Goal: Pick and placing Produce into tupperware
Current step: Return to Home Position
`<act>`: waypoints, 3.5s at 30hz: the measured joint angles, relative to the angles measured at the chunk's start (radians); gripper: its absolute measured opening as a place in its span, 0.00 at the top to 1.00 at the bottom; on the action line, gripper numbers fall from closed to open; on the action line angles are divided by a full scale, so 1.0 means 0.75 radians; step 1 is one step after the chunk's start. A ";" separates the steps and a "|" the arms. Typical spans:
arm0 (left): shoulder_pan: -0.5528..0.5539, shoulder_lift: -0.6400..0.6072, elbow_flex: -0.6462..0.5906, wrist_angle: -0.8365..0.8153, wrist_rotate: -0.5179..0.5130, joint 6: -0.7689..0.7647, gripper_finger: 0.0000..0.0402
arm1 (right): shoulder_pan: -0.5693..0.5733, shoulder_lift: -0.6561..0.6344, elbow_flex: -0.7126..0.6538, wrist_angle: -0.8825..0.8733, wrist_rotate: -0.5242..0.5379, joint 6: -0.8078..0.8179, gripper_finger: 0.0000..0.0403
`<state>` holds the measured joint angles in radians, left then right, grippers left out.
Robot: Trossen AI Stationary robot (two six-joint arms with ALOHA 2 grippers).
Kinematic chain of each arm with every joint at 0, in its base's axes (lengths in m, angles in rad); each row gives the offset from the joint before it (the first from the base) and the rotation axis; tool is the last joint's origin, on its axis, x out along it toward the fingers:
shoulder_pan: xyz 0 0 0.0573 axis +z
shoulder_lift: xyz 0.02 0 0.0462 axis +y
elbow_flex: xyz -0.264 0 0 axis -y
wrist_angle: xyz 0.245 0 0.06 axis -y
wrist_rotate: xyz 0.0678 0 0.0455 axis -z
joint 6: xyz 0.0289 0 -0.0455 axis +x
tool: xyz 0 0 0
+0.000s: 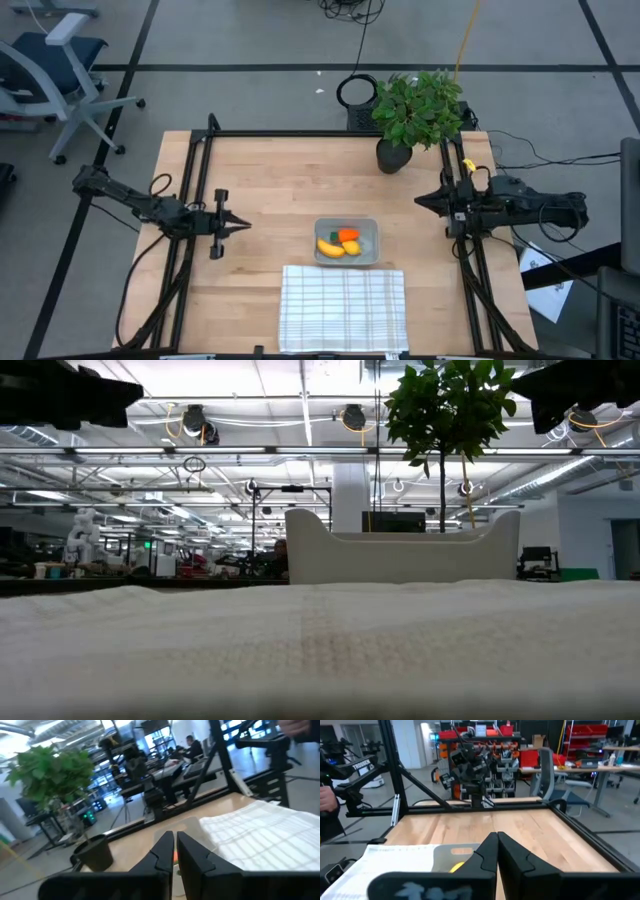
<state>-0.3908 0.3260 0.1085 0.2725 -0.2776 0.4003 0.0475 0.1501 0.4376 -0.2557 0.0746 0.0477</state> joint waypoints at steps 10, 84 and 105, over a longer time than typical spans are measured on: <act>0.214 0.000 0.000 -0.069 0.144 -0.091 0.94 | 0.000 -0.048 -0.085 0.078 -0.001 -0.046 1.00; 0.714 -0.202 -0.078 -0.300 0.745 -0.345 0.94 | -0.031 -0.194 -0.476 0.277 -0.137 0.096 1.00; 0.714 -0.202 -0.078 -0.300 0.743 -0.368 0.94 | -0.032 -0.183 -0.561 0.374 -0.144 0.080 1.00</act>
<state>0.1448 0.1745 0.0498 0.0475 0.2794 0.1241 0.0238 0.0132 0.0166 0.0246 -0.0334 0.1079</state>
